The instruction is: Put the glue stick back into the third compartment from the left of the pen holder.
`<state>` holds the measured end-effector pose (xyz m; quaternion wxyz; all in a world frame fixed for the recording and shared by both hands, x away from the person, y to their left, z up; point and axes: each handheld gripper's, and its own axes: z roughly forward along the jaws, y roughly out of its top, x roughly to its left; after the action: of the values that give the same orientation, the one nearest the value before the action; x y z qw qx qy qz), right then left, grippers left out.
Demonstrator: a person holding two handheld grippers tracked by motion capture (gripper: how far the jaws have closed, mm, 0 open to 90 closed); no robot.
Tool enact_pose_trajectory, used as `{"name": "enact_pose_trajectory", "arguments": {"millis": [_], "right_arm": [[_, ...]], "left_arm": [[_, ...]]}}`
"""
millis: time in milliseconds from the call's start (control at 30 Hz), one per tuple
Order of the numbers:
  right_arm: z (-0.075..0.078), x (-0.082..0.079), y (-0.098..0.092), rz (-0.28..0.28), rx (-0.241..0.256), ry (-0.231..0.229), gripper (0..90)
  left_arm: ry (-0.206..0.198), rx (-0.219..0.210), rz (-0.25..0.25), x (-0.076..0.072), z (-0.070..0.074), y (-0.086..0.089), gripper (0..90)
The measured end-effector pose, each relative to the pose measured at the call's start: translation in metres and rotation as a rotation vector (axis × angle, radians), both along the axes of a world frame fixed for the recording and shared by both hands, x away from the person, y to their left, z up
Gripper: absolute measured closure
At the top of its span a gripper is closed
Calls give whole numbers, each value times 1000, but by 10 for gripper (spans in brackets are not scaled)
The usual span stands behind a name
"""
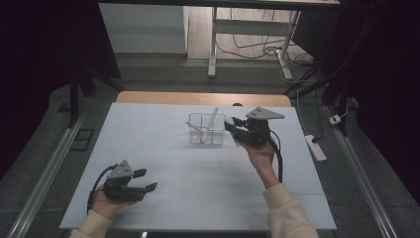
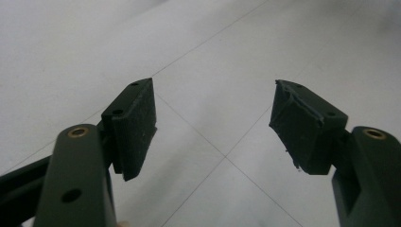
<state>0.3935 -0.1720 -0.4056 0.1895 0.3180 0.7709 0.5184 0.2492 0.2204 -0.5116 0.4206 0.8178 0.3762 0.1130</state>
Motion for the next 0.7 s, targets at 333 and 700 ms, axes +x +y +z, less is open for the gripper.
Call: {"name": "enact_pose_trajectory", "arguments": {"millis": [333,700], "right_arm": [[3,10,2,-10,12,-3,642],[6,19,11,-11,29,-10,642]], "left_arm": [[2,0,4,0,-1,1,322],[1,0,4,1,-1,2,322]]}}
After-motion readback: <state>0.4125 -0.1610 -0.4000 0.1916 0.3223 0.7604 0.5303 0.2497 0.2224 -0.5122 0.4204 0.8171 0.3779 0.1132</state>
